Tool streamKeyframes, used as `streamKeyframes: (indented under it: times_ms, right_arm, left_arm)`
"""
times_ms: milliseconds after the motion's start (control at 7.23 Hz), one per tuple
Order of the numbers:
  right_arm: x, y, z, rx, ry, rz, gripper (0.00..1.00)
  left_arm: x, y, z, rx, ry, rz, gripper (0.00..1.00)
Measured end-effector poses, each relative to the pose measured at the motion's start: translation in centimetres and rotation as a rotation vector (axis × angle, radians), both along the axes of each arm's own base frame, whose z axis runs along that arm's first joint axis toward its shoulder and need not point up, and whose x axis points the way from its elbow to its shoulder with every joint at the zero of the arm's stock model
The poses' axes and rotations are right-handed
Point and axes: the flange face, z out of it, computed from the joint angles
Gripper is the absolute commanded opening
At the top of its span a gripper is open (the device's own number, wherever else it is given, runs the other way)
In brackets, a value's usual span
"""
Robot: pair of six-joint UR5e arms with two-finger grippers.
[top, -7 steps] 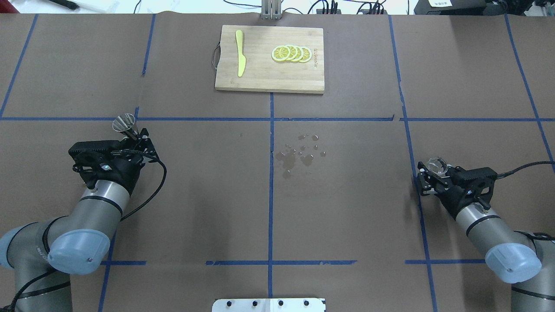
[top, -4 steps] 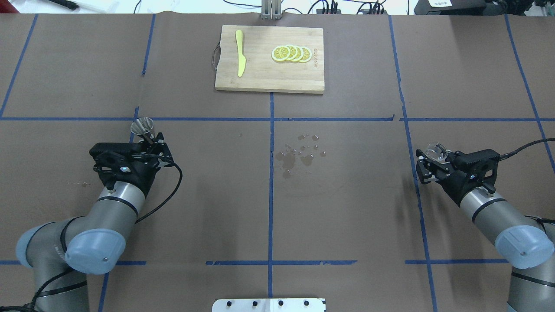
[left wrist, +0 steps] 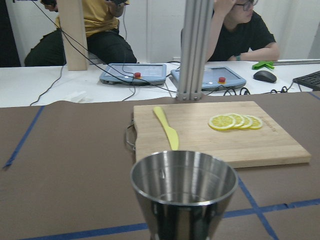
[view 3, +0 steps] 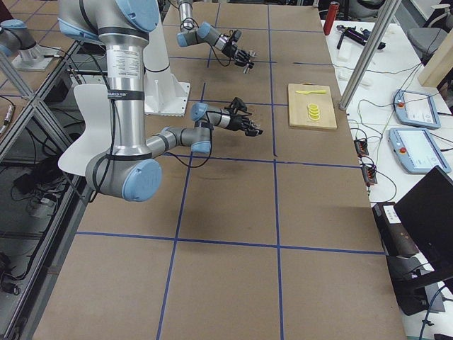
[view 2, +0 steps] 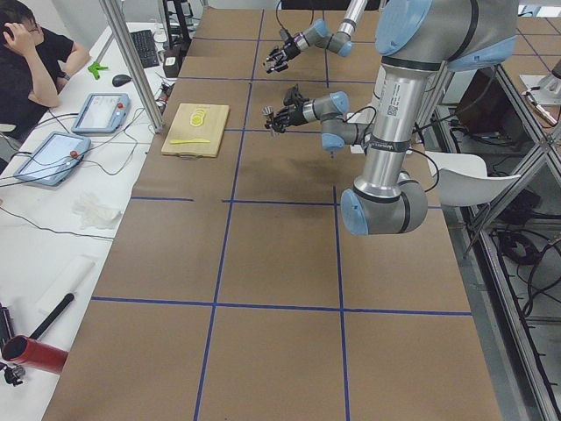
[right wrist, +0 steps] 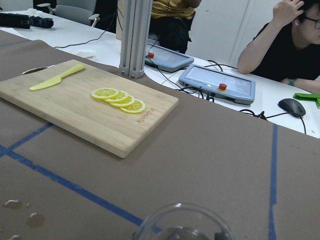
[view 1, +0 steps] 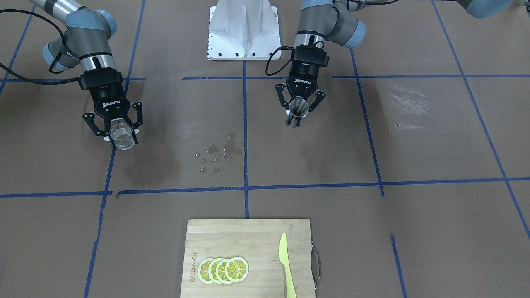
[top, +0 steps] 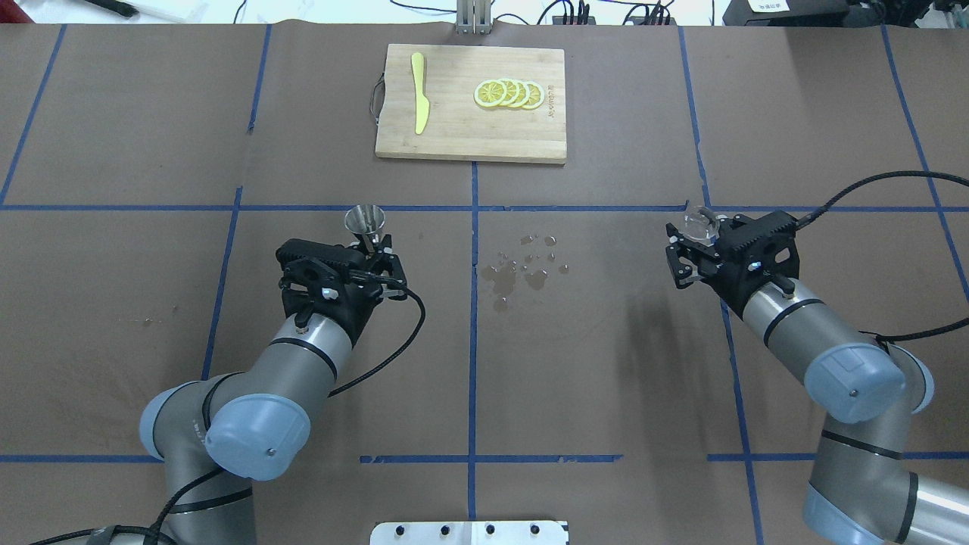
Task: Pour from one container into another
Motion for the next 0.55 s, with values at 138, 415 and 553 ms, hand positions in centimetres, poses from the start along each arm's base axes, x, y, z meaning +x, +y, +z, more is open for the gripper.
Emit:
streamKeyframes:
  times_ms: [138,415,553]
  right_arm:
    - [-1.0,-0.8,-3.0,0.011,-0.020,-0.038,0.00]
    - [-2.6,-1.8,-10.7,0.017,-0.018,-0.116,0.00]
    - [-2.7,-1.9,-14.1,0.017,0.034,-0.163,0.00]
  left_arm:
    - [1.0,0.4,-1.5,0.008,0.012,0.036,0.00]
    - [3.2,0.8,-3.6,0.016,0.030,0.112,0.00]
    - [3.9,1.2,-4.5,0.036,0.050,0.179,0.00]
